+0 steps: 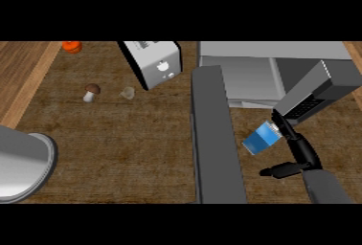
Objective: Pick up the milk, place it into the microwave and close the microwave
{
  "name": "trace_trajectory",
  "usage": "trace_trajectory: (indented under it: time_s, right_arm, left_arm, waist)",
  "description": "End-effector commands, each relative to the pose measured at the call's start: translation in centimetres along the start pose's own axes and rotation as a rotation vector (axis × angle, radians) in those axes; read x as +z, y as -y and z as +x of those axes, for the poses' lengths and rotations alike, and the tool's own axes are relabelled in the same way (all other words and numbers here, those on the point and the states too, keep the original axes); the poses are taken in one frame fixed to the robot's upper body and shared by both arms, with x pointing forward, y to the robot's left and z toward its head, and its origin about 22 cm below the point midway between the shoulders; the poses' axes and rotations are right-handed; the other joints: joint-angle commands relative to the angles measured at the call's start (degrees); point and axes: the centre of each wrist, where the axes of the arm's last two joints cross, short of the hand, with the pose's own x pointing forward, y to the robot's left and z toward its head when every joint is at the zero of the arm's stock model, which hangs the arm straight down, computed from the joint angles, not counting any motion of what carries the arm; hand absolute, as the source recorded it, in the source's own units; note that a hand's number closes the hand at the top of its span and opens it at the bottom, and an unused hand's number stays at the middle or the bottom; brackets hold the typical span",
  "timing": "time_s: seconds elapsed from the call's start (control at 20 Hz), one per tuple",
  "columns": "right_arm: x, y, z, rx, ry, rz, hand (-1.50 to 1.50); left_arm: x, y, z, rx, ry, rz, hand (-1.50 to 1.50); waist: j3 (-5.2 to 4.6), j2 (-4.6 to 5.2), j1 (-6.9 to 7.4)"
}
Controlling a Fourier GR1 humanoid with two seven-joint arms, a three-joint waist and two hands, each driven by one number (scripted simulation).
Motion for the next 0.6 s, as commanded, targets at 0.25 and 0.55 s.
trace_trajectory:
  time_s: [0.25,0.55]
  right_arm:
    - [-0.4,-3.6,-1.7,-0.109,0.025,-0.003,-1.50]
    - [-1.6,-2.0,-1.1,-0.156,0.031,0.054,1.50]
  left_arm:
    - [-0.3,0.2,1.4,0.042,0.060,-0.044,-1.50]
    - [0.9,0.9,2.2,0.062,0.060,-0.061,-1.50]
  waist:
    - [0.13,0.43,0.57]
    - [0.10,0.22,0.82]
